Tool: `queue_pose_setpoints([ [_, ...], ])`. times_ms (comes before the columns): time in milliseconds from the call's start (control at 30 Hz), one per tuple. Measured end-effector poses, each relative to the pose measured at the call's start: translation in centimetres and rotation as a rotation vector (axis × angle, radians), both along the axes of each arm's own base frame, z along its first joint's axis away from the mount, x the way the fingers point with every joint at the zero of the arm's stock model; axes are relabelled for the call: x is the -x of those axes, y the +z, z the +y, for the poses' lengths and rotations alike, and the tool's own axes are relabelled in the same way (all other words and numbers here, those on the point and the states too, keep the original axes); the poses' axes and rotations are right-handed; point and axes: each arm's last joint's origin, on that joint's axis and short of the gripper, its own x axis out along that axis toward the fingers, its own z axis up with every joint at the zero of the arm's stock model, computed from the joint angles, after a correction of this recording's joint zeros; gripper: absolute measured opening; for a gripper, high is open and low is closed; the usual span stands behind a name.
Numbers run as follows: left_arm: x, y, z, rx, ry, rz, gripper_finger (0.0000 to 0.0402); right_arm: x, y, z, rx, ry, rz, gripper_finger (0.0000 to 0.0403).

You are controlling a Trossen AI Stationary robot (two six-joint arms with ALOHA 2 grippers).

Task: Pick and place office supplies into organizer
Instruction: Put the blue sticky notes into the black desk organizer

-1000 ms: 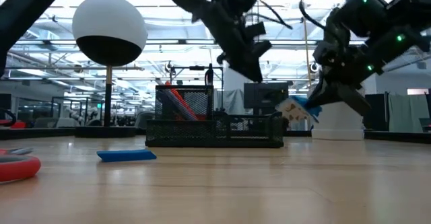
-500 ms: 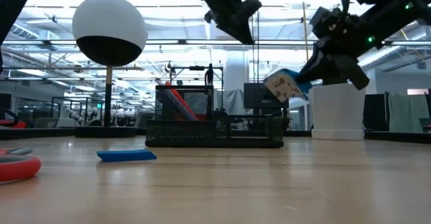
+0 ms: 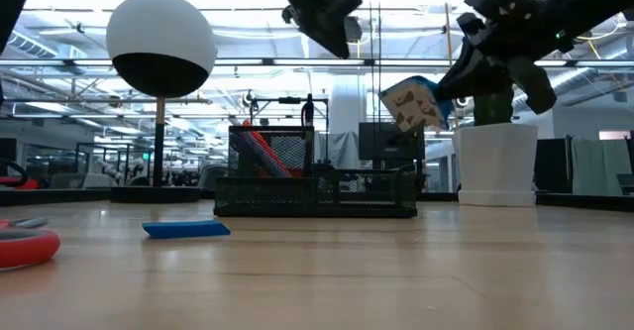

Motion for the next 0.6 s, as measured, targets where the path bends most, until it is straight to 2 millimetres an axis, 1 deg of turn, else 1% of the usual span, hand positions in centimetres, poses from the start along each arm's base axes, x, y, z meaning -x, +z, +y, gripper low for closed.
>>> queue_pose_setpoints([
  [133,1.8,0.8,-0.5,0.015,-0.031,-0.069,0.0104,0.0,0.1,0.3,0.021,0.032,-0.001,0.0],
  [267,4.0,1.6,-1.3,0.04,-0.133,-0.176,0.0104,-0.5,0.6,0.6,0.006,0.087,-0.053,0.0],
  [367,5.6,1.9,-1.5,0.061,-0.212,-0.255,0.0104,-1.0,0.5,0.8,0.028,0.136,-0.054,0.0],
  [433,6.7,2.1,-1.7,0.079,-0.266,-0.294,0.0104,-1.4,0.1,0.8,0.052,0.148,-0.035,0.0],
  [533,8.0,2.0,-2.0,0.103,-0.336,-0.355,0.0104,-2.0,-0.6,0.8,0.102,0.168,0.002,0.0],
  [600,8.8,1.8,-2.2,0.127,-0.38,-0.361,0.0104,-2.5,-0.9,0.7,0.122,0.196,0.007,0.0],
])
